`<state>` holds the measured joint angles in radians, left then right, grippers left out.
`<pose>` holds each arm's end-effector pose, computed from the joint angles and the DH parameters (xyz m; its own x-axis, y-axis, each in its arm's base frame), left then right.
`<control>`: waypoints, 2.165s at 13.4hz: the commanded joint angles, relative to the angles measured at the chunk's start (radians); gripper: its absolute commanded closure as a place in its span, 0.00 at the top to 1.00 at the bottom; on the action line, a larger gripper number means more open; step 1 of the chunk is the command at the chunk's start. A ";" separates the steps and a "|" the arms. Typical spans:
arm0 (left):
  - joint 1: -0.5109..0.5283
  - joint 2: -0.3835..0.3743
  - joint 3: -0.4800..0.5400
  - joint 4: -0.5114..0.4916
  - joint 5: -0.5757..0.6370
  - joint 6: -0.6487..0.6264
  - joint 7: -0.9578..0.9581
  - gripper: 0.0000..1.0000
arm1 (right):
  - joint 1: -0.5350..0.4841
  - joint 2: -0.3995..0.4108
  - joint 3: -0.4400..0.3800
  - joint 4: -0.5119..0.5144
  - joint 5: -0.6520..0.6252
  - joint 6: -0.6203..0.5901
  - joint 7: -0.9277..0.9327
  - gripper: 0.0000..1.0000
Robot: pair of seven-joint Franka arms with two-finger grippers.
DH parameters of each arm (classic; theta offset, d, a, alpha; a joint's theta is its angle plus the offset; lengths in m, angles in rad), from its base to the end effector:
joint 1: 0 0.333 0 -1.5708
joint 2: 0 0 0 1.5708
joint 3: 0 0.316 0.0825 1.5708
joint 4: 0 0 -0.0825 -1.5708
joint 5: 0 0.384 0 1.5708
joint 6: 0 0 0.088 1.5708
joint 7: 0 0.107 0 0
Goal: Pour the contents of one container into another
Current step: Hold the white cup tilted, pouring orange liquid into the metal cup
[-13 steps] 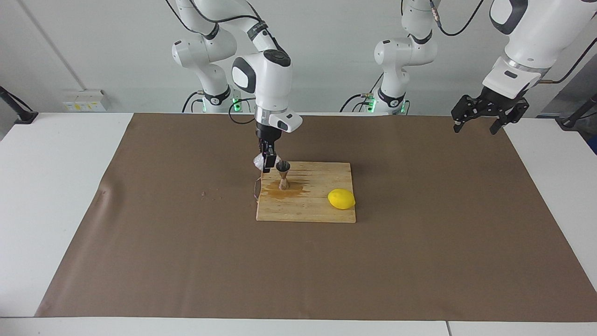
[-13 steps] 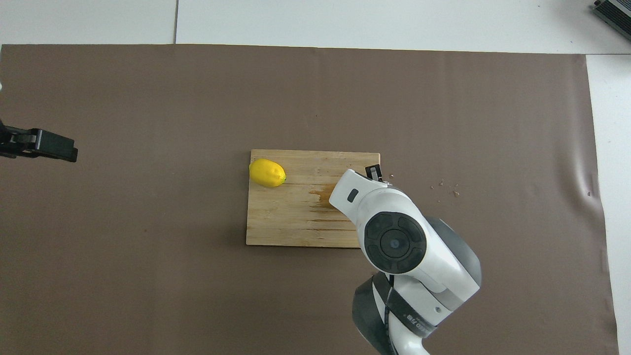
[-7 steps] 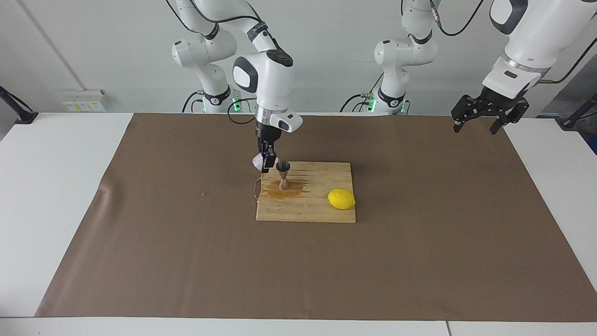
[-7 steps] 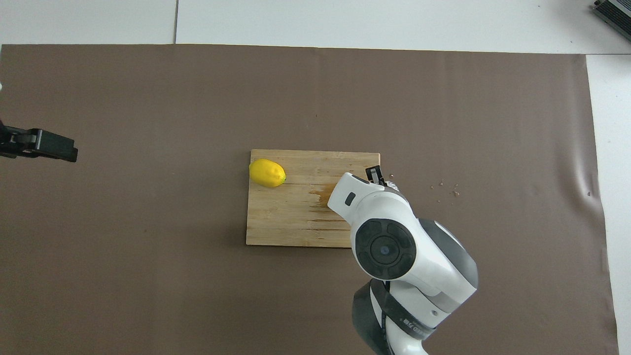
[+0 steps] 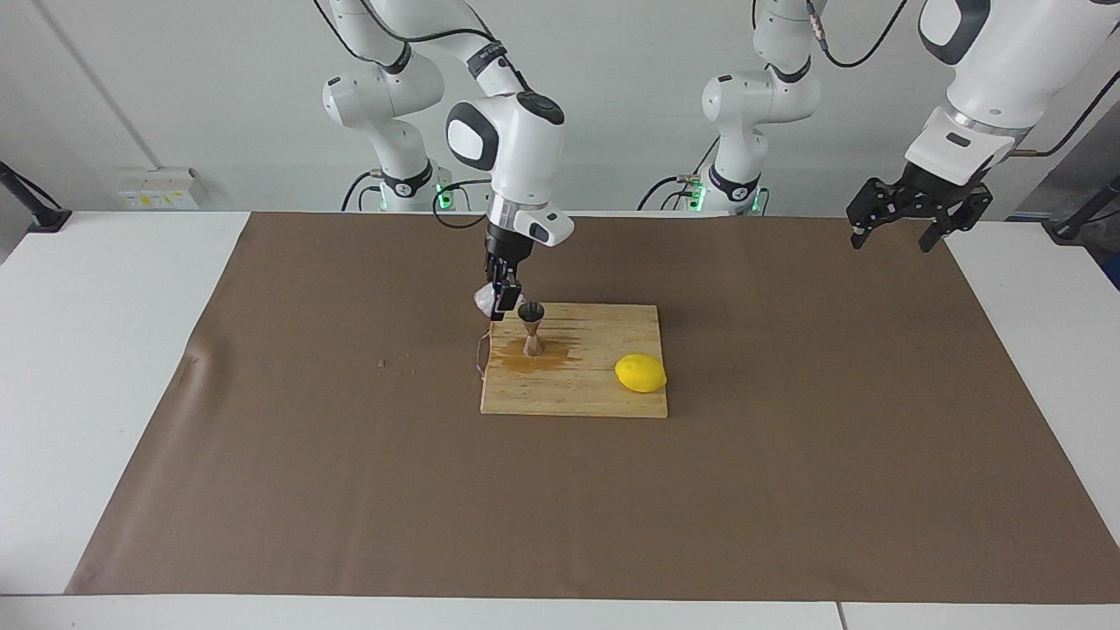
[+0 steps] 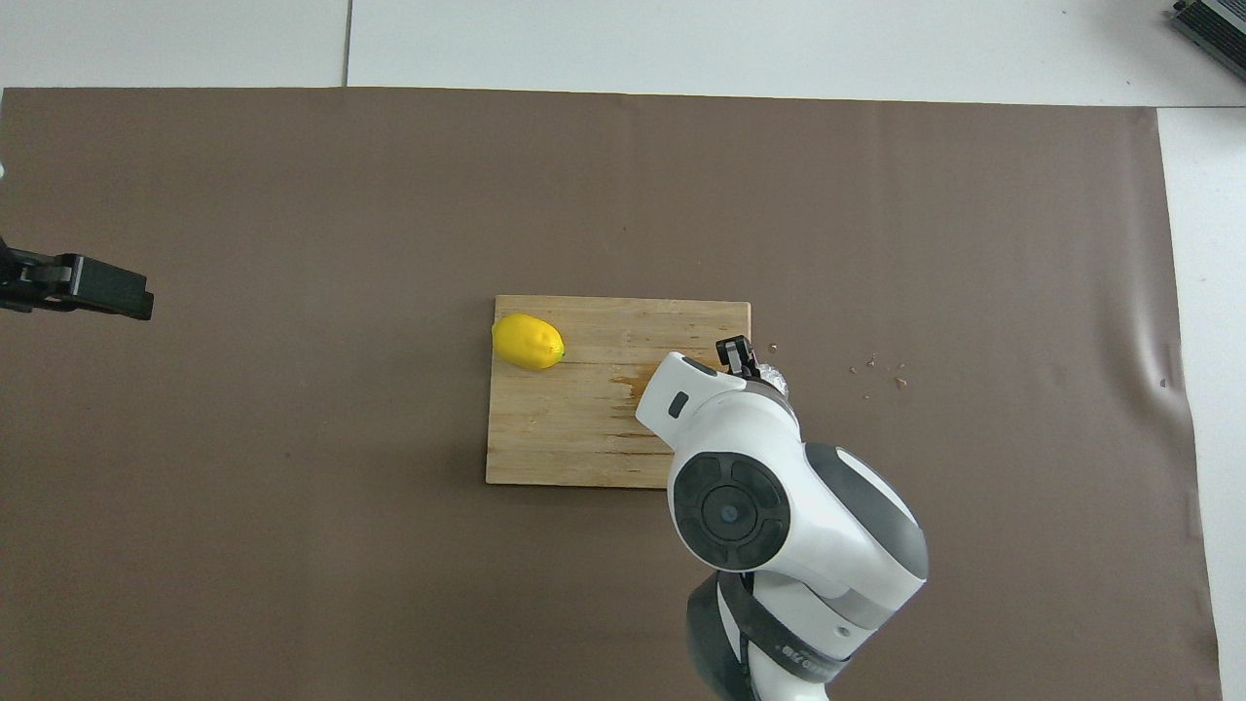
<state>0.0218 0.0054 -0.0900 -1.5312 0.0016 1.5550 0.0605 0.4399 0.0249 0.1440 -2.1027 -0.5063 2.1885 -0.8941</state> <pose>0.5538 -0.0375 0.6388 0.9916 -0.1283 0.0183 -0.1283 -0.9917 -0.0022 0.4743 0.2919 0.4164 -0.1386 0.9378 -0.3183 0.9398 0.2259 0.2562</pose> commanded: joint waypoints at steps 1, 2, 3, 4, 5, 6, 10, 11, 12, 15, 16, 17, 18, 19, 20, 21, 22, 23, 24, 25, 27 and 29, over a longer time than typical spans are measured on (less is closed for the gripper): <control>0.017 -0.027 -0.005 -0.026 -0.017 -0.007 0.010 1.00 | -0.001 -0.011 0.009 0.000 -0.047 -0.019 0.058 0.18; 0.017 -0.027 -0.005 -0.026 -0.017 -0.007 0.010 1.00 | -0.001 -0.013 0.009 -0.002 -0.047 -0.018 0.060 0.18; 0.017 -0.027 -0.005 -0.026 -0.017 -0.007 0.010 1.00 | -0.003 -0.011 0.008 -0.002 -0.052 -0.013 0.060 0.18; 0.017 -0.027 -0.005 -0.026 -0.017 -0.007 0.010 1.00 | -0.003 -0.011 0.009 0.000 -0.055 -0.018 0.060 0.18; 0.017 -0.027 -0.005 -0.026 -0.017 -0.007 0.010 1.00 | -0.001 -0.011 0.009 0.009 -0.055 -0.022 0.060 0.18; 0.017 -0.027 -0.005 -0.026 -0.017 -0.007 0.010 1.00 | -0.001 -0.010 0.009 0.010 -0.057 -0.019 0.061 0.18; 0.017 -0.027 -0.005 -0.026 -0.017 -0.007 0.010 1.00 | 0.023 -0.008 0.009 0.016 -0.080 -0.018 0.101 0.18; 0.017 -0.027 -0.005 -0.026 -0.017 -0.007 0.010 1.00 | 0.025 -0.007 0.009 0.023 -0.081 -0.019 0.103 0.18; 0.017 -0.027 -0.005 -0.026 -0.017 -0.007 0.010 1.00 | 0.028 0.001 0.009 0.035 -0.089 -0.030 0.103 0.18; 0.017 -0.027 -0.005 -0.026 -0.017 -0.007 0.010 1.00 | 0.045 0.035 0.009 0.058 -0.116 -0.052 0.110 0.18; 0.017 -0.027 -0.005 -0.026 -0.017 -0.009 0.010 1.00 | 0.046 0.033 0.009 0.059 -0.118 -0.061 0.110 0.18; 0.017 -0.027 -0.005 -0.026 -0.017 -0.009 0.010 1.00 | 0.046 0.033 0.009 0.061 -0.118 -0.068 0.110 0.18; 0.017 -0.025 -0.005 -0.026 -0.017 -0.009 0.010 1.00 | 0.049 0.033 0.009 0.061 -0.120 -0.072 0.110 0.18; 0.017 -0.027 -0.005 -0.026 -0.017 -0.009 0.010 1.00 | 0.051 0.032 0.009 0.061 -0.130 -0.081 0.110 0.18; 0.017 -0.027 -0.005 -0.026 -0.017 -0.009 0.010 1.00 | 0.062 0.032 0.009 0.061 -0.142 -0.097 0.112 0.18; 0.017 -0.027 -0.005 -0.026 -0.017 -0.007 0.010 1.00 | 0.074 0.032 0.009 0.062 -0.150 -0.111 0.119 0.18; 0.017 -0.027 -0.005 -0.026 -0.017 -0.009 0.010 1.00 | 0.075 0.033 0.009 0.063 -0.155 -0.113 0.133 0.18; 0.017 -0.027 -0.005 -0.026 -0.017 -0.009 0.010 1.00 | 0.077 0.033 0.009 0.066 -0.159 -0.115 0.133 0.18; 0.017 -0.027 -0.005 -0.026 -0.017 -0.009 0.010 1.00 | 0.077 0.033 0.009 0.076 -0.161 -0.124 0.133 0.18; 0.017 -0.027 -0.005 -0.026 -0.017 -0.009 0.010 1.00 | 0.077 0.035 0.009 0.084 -0.162 -0.145 0.133 0.18; 0.017 -0.027 -0.005 -0.026 -0.017 -0.009 0.010 1.00 | 0.094 0.035 0.009 0.099 -0.179 -0.173 0.133 0.18; 0.017 -0.027 -0.005 -0.026 -0.017 -0.009 0.010 1.00 | 0.095 0.036 0.009 0.105 -0.179 -0.176 0.133 0.18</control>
<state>0.0218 0.0053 -0.0900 -1.5313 0.0016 1.5546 0.0605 0.5313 0.0479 0.1449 -2.0213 -0.6536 2.0381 -0.7869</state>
